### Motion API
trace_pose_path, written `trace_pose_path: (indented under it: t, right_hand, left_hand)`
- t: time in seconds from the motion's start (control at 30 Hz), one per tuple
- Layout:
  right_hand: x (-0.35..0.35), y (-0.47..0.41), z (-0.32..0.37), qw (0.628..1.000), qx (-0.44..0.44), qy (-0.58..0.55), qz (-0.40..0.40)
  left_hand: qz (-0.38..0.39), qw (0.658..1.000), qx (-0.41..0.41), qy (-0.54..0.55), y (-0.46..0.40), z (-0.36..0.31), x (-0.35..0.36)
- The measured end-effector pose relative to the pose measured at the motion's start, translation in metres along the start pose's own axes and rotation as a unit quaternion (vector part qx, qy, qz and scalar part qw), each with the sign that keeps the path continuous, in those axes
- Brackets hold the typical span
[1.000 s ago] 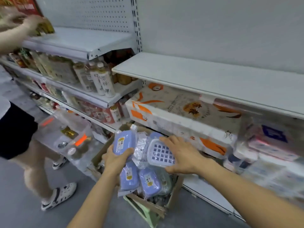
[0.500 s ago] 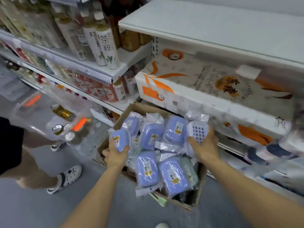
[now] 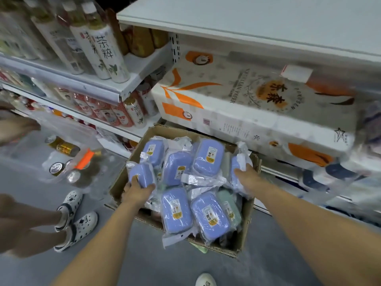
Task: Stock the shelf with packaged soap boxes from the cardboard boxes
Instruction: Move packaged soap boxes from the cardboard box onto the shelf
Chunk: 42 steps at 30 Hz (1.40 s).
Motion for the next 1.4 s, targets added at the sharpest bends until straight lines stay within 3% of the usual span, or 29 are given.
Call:
trace_pose_path:
  t: [0.1,0.23,0.33,0.43,0.6,0.8,1.0,1.2,1.4]
  right_hand:
    - [-0.02,0.019,-0.008,0.998,-0.012,-0.02,0.055]
    - [-0.054,0.059,-0.013,0.993,-0.108,0.011,0.056]
    - [-0.096,0.106,-0.021,0.974,-0.217,0.057,0.022]
    - [-0.151,0.149,-0.049,0.928,-0.34,0.131,-0.073]
    - [-0.255,0.213,-0.112,0.872,-0.416,0.179,-0.188]
    - [-0.389,0.229,-0.193,0.855,-0.404,0.134,-0.296]
    - [-0.517,0.213,-0.268,0.859,-0.317,0.112,-0.385]
    - [-0.621,0.172,-0.293,0.873,-0.24,0.13,-0.404]
    - [-0.71,0.108,-0.259,0.877,-0.202,0.175,-0.399]
  left_hand:
    - [-0.027,0.999,0.026,-0.005,0.02,-0.018,-0.005]
    - [-0.06,0.983,0.174,0.007,0.085,-0.068,0.0]
    - [-0.06,0.949,0.31,-0.018,0.153,-0.115,0.012]
    - [-0.099,0.914,0.389,-0.056,0.223,-0.165,0.027]
    - [-0.16,0.854,0.489,-0.077,0.324,-0.243,0.061]
    - [-0.146,0.794,0.59,0.005,0.421,-0.362,0.121]
    - [-0.038,0.747,0.662,0.045,0.482,-0.48,0.187]
    - [0.005,0.72,0.694,-0.01,0.472,-0.601,0.229]
    - [0.014,0.721,0.691,-0.05,0.416,-0.725,0.25]
Point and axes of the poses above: each hand's wrist, its own y-axis away from the middle knuckle, its own x-axis out of the palm, z = x × y, the point moved 1 cm from there along -y, towards the middle knuckle, and after that the axes turned 8 degrees about x, right-handed, at the moved point
